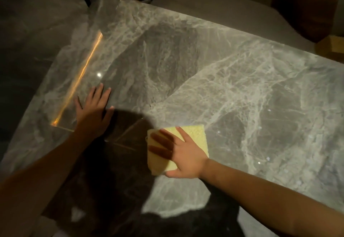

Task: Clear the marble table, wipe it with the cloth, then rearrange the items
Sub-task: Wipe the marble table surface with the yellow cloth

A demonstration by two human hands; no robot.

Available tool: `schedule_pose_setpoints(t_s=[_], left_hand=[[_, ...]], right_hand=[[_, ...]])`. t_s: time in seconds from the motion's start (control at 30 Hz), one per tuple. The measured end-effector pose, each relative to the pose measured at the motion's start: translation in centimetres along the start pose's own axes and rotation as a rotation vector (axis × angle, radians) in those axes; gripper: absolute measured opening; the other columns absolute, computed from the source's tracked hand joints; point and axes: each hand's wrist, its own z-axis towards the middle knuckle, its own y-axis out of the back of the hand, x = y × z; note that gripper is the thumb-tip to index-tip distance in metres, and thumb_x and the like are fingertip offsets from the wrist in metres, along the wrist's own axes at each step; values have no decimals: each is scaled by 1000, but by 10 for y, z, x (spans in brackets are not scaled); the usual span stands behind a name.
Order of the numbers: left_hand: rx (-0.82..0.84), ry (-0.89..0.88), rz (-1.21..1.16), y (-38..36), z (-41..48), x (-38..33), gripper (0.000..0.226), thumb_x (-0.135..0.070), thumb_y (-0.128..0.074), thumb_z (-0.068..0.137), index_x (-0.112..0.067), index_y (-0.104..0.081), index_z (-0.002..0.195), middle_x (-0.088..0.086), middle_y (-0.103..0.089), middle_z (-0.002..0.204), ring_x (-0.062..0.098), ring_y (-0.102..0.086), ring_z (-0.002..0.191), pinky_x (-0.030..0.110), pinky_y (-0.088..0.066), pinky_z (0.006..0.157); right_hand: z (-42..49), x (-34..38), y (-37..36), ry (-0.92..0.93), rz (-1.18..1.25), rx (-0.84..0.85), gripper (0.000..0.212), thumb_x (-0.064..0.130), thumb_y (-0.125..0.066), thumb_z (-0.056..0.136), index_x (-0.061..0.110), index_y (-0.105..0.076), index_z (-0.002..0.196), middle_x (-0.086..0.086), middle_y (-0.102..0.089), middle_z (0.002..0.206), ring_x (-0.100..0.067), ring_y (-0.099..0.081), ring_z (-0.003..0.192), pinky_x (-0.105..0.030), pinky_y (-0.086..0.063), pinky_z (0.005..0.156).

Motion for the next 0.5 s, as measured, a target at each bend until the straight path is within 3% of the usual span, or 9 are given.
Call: schedule_pose_setpoints(t_s=[0.17, 0.3, 0.5], left_hand=[[-38, 30, -15, -5, -3, 3, 61, -46, -23, 91, -24, -25, 148, 4, -22, 158, 23, -17, 147, 63, -7, 112], [-81, 156, -77, -7, 1, 4, 62, -44, -29, 92, -22, -23, 149, 6, -18, 159, 27, -12, 148, 65, -6, 113], [-146, 256, -142, -7, 3, 4, 60, -39, -29, 94, -18, -20, 150, 3, -17, 160, 22, -12, 148, 62, -1, 115]], right_hand=[[78, -34, 21, -80, 64, -22, 89, 67, -51, 77, 32, -20, 152, 1, -14, 162, -14, -2, 150, -49, -1, 120], [148, -62, 43, -149, -100, -62, 76, 64, -41, 86, 37, -13, 152, 4, -7, 163, -22, -3, 150, -53, -2, 117], [242, -102, 74, -327, -61, -137, 64, 53, -30, 94, 36, -12, 153, 3, -4, 163, -23, 0, 150, -55, 0, 117]])
